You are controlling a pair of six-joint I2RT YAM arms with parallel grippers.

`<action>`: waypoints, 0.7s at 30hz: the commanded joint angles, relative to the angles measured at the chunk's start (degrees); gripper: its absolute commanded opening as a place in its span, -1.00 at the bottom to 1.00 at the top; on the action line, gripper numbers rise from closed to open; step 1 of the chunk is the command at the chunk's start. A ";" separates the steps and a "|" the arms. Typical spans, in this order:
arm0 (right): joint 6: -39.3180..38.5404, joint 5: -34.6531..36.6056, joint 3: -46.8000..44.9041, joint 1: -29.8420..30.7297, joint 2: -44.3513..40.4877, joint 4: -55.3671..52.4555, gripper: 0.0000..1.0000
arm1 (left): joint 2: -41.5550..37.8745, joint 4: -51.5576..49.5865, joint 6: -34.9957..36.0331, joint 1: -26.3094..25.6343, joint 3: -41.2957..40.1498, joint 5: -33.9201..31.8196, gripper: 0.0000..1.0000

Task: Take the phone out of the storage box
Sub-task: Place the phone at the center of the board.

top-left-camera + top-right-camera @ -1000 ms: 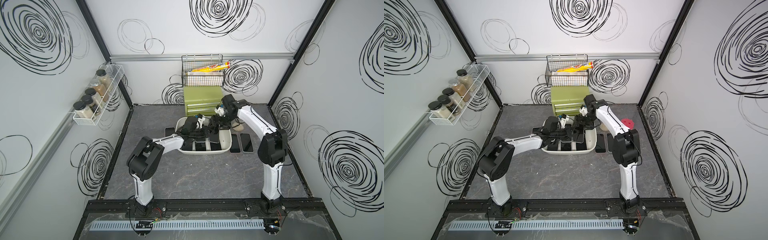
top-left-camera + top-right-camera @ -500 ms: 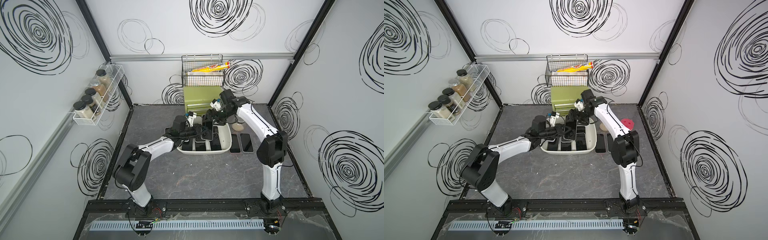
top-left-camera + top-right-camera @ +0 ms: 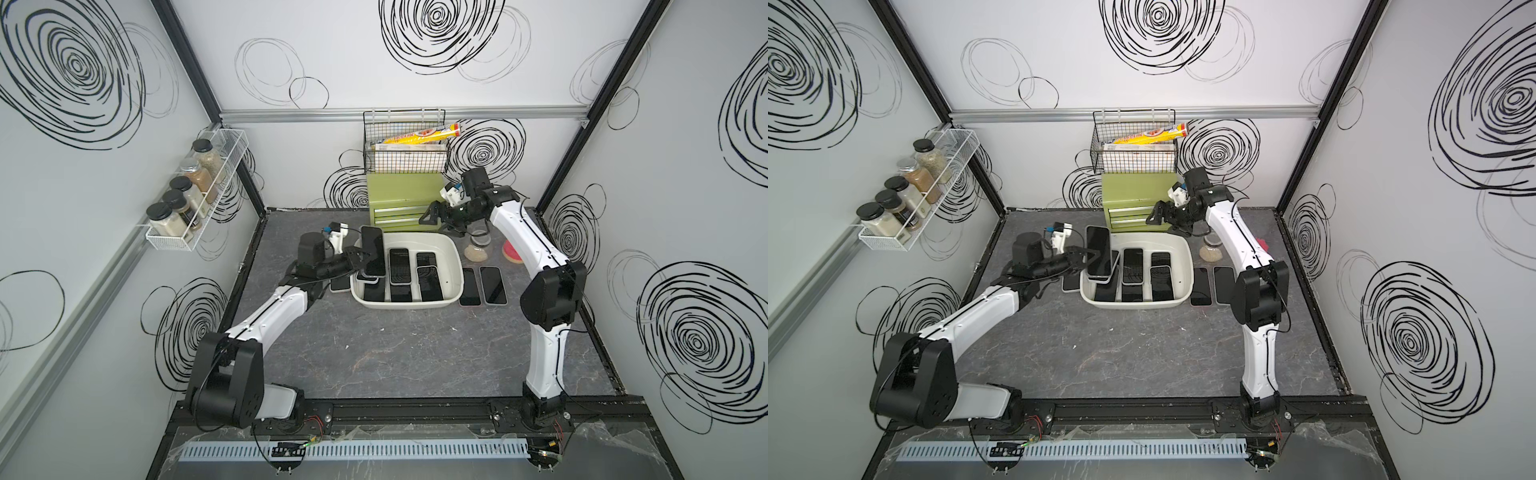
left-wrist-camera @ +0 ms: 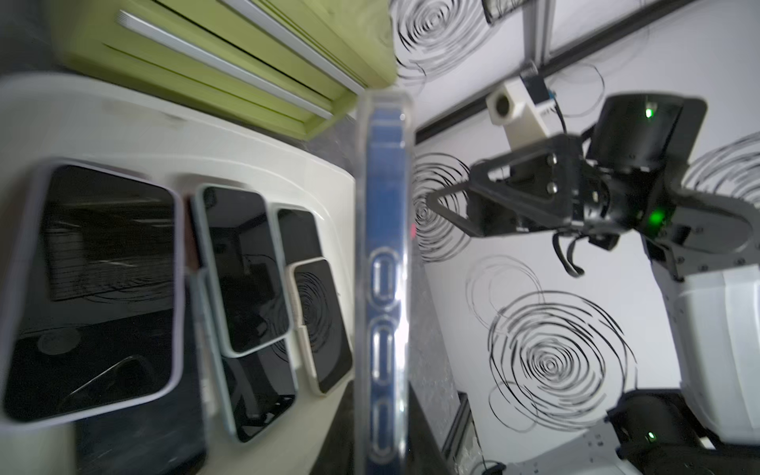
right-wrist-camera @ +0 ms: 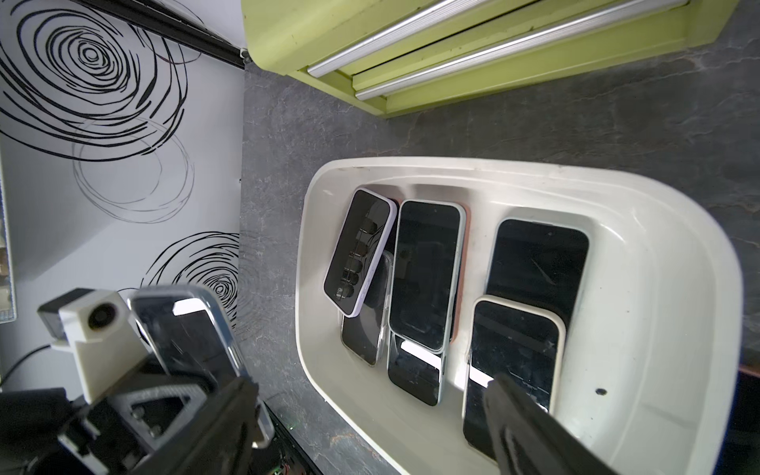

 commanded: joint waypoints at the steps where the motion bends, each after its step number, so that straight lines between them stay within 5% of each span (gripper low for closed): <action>1: -2.47 -0.69 -3.17 0.07 -2.44 -1.61 0.80 | -2.38 -12.12 13.76 7.18 3.10 -6.63 -1.00; 11: -5.14 -1.50 -11.67 0.19 -3.56 -0.73 0.78 | 11.23 -22.69 29.53 15.91 11.29 -15.14 -1.00; 21: -8.38 -0.85 -13.94 0.20 -2.94 -1.55 0.78 | 21.51 -25.29 34.20 19.24 16.71 -15.19 -1.00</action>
